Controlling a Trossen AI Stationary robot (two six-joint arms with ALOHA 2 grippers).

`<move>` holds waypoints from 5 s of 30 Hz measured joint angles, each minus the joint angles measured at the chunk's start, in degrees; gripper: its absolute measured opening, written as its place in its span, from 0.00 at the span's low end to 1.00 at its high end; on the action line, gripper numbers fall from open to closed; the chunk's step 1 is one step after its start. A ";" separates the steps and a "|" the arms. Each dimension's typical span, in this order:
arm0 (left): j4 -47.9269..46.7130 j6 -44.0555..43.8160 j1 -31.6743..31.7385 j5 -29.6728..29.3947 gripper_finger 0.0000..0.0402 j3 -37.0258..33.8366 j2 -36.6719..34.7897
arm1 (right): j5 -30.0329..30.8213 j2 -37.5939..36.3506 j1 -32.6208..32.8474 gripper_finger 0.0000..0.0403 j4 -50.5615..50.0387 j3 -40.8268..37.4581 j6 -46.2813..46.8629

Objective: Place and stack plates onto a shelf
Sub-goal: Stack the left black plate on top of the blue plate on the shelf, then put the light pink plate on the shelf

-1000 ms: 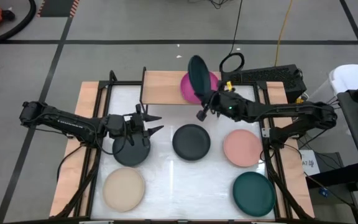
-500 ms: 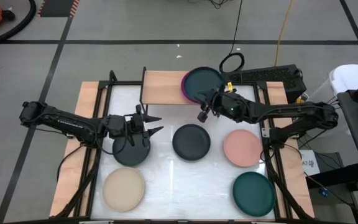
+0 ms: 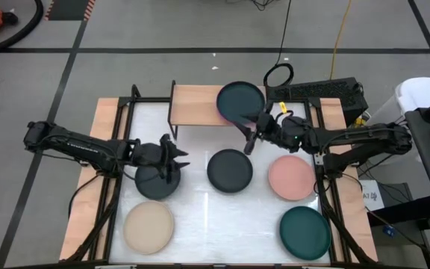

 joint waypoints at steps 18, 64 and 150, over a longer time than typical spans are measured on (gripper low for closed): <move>-18.14 -26.05 -11.24 4.48 0.45 1.82 7.82 | -0.03 0.34 1.46 0.33 23.51 -17.49 3.02; -33.04 -23.02 -7.89 1.81 0.09 14.94 31.04 | -0.03 0.20 1.16 0.33 43.91 -26.05 2.14; -5.58 33.96 9.28 -13.53 0.60 28.71 3.83 | 3.30 -4.82 10.45 0.33 35.54 -25.62 -2.42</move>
